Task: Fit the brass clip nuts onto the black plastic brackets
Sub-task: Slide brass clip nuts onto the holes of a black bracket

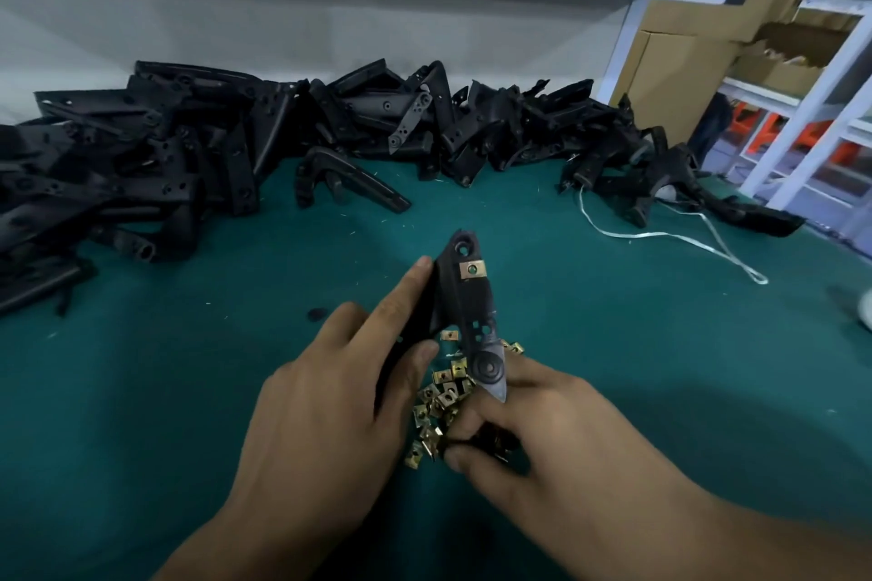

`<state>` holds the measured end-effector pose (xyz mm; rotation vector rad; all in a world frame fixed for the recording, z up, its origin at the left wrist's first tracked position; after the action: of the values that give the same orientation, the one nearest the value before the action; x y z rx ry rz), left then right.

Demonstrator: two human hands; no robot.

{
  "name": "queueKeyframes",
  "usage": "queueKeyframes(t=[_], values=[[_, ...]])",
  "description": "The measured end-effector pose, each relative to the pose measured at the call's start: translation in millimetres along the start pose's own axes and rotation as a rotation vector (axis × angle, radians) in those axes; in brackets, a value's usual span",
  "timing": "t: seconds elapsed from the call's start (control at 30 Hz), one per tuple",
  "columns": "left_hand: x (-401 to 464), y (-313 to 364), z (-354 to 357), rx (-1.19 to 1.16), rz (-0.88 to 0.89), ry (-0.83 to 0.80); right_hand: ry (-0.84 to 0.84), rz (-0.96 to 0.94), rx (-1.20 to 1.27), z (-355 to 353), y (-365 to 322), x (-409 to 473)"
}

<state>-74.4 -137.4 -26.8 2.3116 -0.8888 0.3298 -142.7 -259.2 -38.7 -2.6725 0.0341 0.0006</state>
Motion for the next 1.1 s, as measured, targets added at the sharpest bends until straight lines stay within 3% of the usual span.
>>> queueKeyframes(t=[0.1,0.2,0.3,0.53,0.83,0.93,1.1], values=[[0,-2,-3,-0.025,-0.009,0.012,0.083,0.045,0.123,-9,6,-3],[-1,1,-5,-0.05,0.009,0.017,0.169,0.241,0.366,-23,29,-8],[-2,5,-3,-0.053,0.046,-0.012,0.112,0.349,0.709,-27,39,-9],[-3,9,-2,-0.065,0.074,-0.039,-0.015,0.33,1.165,-35,30,-14],[-5,12,5,-0.046,0.105,-0.093,0.038,0.192,1.142,-45,36,-26],[-5,12,6,-0.024,0.091,-0.085,0.009,0.217,1.094,-44,47,-33],[-3,14,10,-0.029,0.086,-0.081,0.041,0.32,1.236,-36,66,-34]])
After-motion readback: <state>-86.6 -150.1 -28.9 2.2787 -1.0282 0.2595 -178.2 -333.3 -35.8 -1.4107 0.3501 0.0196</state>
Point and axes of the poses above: each hand's wrist, its own x-axis towards the middle knuckle, its own z-axis out of the palm, y = z × x, the point moved 10 cm from there along x, towards the middle knuckle, and after that the axes turned 4 degrees about z, right-handed, at the moved point
